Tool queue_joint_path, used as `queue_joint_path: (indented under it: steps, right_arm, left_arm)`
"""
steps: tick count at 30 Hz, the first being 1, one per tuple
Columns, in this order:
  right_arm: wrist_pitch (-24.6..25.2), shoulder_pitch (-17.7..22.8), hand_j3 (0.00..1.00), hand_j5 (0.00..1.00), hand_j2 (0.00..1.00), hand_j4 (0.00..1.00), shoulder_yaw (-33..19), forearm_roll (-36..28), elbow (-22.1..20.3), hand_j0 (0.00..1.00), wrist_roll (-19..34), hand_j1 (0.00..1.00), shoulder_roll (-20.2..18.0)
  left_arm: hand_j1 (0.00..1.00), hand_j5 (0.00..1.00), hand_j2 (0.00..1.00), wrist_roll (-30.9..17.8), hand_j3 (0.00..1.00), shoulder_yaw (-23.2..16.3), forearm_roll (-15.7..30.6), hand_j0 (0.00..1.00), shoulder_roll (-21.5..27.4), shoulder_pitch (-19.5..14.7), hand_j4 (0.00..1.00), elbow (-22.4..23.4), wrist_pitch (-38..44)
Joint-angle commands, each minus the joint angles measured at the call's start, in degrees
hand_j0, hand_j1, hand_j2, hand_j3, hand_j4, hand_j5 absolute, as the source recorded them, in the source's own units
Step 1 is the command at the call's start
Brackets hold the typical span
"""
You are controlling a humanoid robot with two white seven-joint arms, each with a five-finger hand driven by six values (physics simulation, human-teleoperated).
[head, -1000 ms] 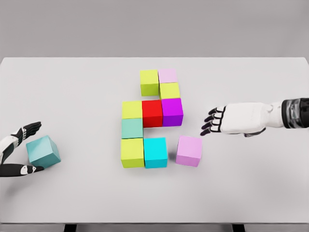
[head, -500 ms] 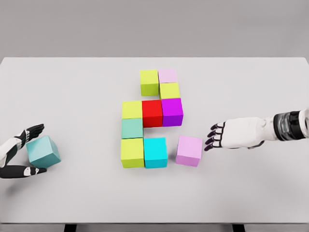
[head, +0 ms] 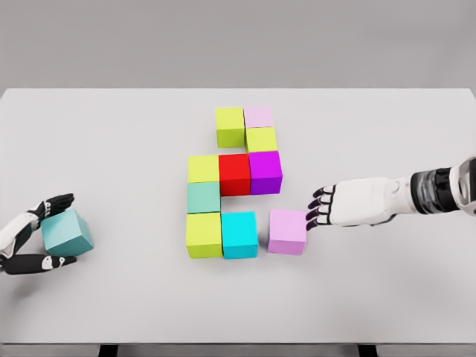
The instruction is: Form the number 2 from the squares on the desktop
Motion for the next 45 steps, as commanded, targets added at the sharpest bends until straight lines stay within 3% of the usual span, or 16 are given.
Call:
queue_joint_path:
  steps: [1, 5, 8, 15, 28, 45]
  right_arm:
    - [0.12, 0.0, 1.0, 1.0, 1.0, 1.0, -0.17, -0.19, -0.01, 1.0, -0.02, 1.0, 0.11]
    - [0.12, -0.18, 1.0, 1.0, 1.0, 1.0, -0.26, -0.19, -0.01, 1.0, -0.02, 1.0, 1.34]
    - [0.12, -0.09, 1.0, 1.0, 1.0, 1.0, 0.0, -0.19, -0.01, 1.0, -0.02, 1.0, 1.34]
    - [0.12, -0.18, 1.0, 1.0, 1.0, 1.0, -0.17, -0.19, -0.1, 1.0, -0.02, 1.0, 1.42]
    - [0.12, -0.26, 1.0, 1.0, 1.0, 1.0, -0.44, -0.28, -0.01, 1.0, -0.02, 1.0, 1.6]
    - [0.12, -0.62, 1.0, 1.0, 1.0, 1.0, -0.44, -0.37, -0.1, 1.0, -0.02, 1.0, 2.13]
  left_arm:
    - [0.95, 0.95, 0.95, 0.01, 0.95, -0.03, 0.0, 0.95, -0.12, 0.0, 0.95, -0.14, 0.09]
    - [0.94, 0.94, 0.94, 0.01, 0.94, -0.21, -0.09, 0.94, -0.56, 0.0, 0.94, -0.22, 0.27]
    - [0.82, 0.82, 0.82, 0.01, 0.82, -0.3, -0.09, 0.82, -0.56, 0.0, 0.82, -0.22, 0.79]
    - [0.7, 0.7, 0.7, 0.01, 0.7, -0.3, 0.0, 0.7, -0.91, 0.0, 0.7, -0.31, 0.8]
    - [0.57, 0.57, 0.57, 0.01, 0.57, -0.21, 0.61, 0.57, -0.82, -0.97, 0.57, -0.31, 0.8]
    - [0.46, 0.46, 0.46, -0.52, 0.46, -0.3, 0.7, 0.46, -0.91, -10.37, 0.46, 0.04, 7.21]
